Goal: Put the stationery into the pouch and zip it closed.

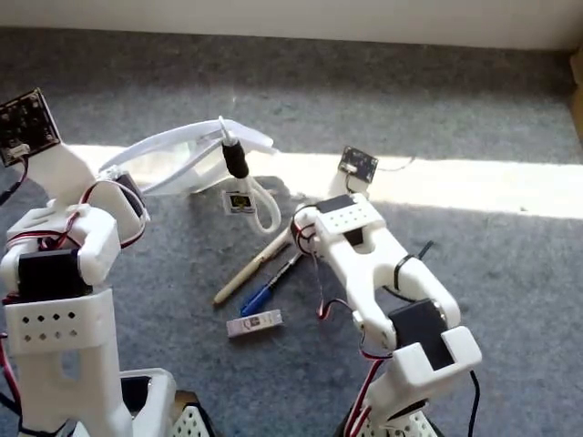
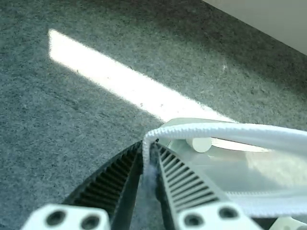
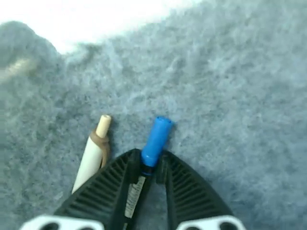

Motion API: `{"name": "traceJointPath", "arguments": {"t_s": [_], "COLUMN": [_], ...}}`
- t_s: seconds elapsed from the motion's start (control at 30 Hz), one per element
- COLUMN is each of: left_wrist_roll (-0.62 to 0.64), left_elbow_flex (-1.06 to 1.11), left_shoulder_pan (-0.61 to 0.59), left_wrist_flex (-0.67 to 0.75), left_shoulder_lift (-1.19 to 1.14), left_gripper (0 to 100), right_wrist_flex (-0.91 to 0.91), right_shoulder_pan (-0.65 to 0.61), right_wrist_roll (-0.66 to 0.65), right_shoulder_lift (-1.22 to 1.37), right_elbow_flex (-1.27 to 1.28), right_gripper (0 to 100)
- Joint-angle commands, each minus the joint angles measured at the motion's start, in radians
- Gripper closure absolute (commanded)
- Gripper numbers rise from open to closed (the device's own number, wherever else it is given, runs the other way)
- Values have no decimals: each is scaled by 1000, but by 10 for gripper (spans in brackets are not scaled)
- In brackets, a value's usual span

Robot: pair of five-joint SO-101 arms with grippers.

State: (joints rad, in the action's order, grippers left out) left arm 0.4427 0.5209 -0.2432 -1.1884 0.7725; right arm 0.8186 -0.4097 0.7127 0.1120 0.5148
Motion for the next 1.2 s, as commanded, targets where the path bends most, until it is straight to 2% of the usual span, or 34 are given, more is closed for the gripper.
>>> {"name": "traceJointPath", "arguments": {"t_s": [0.0,0.67,0.87,1.0,1.17], "left_wrist_roll": [5,5,5,5,5], "left_elbow_flex": [2,5,7,7,7], "left_shoulder_pan": [-13,-13,-10,-8,-2], "left_wrist_flex": [6,6,6,6,6], "left_shoulder_lift": [-15,-15,-15,-15,-15], "left_gripper": [993,993,993,993,993], "right_wrist_flex": [91,541,553,547,545], "right_shoulder_pan": [19,19,21,41,59], "right_wrist_roll": [2,2,-2,-97,-155], "right_shoulder_lift": [-8,-28,-183,-305,-472], "right_elbow_flex": [-88,-489,-501,-438,-375], "right_gripper": [995,995,995,995,995]}}
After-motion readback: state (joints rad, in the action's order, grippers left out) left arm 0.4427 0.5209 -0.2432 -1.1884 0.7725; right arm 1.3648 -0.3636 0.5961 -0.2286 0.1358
